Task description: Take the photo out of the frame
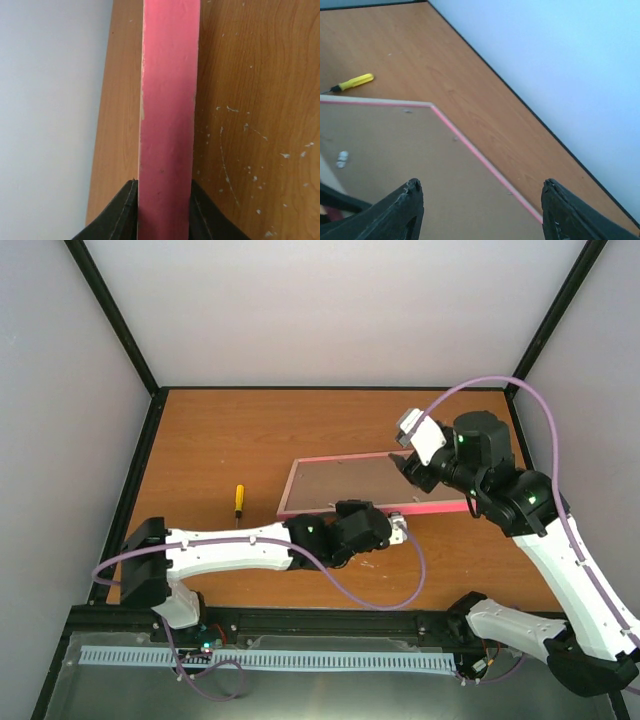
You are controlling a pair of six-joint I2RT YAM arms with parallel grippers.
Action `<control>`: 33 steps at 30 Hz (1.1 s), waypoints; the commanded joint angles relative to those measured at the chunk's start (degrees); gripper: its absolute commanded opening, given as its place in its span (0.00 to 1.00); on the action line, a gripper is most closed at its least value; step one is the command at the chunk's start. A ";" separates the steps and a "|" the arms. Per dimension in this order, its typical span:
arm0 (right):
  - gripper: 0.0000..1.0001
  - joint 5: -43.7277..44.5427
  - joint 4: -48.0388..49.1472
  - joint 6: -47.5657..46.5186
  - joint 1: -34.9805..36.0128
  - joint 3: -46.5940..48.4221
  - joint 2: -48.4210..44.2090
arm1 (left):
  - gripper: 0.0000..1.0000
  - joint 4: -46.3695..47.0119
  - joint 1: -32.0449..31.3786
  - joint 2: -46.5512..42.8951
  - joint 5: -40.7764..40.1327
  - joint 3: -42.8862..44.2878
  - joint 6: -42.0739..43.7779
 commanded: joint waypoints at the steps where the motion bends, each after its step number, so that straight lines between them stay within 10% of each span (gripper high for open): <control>1: 0.62 4.97 -0.71 1.96 -1.16 3.23 1.85 | 0.11 -17.59 0.82 -0.76 6.21 11.53 -16.91; 21: 0.63 7.83 -0.99 4.59 -6.58 8.95 1.00 | 0.01 -34.23 4.33 4.30 11.00 40.74 -25.48; 33: 0.61 8.80 -0.70 4.68 -8.68 10.08 0.26 | 0.01 -37.26 16.88 6.31 27.75 50.79 -32.55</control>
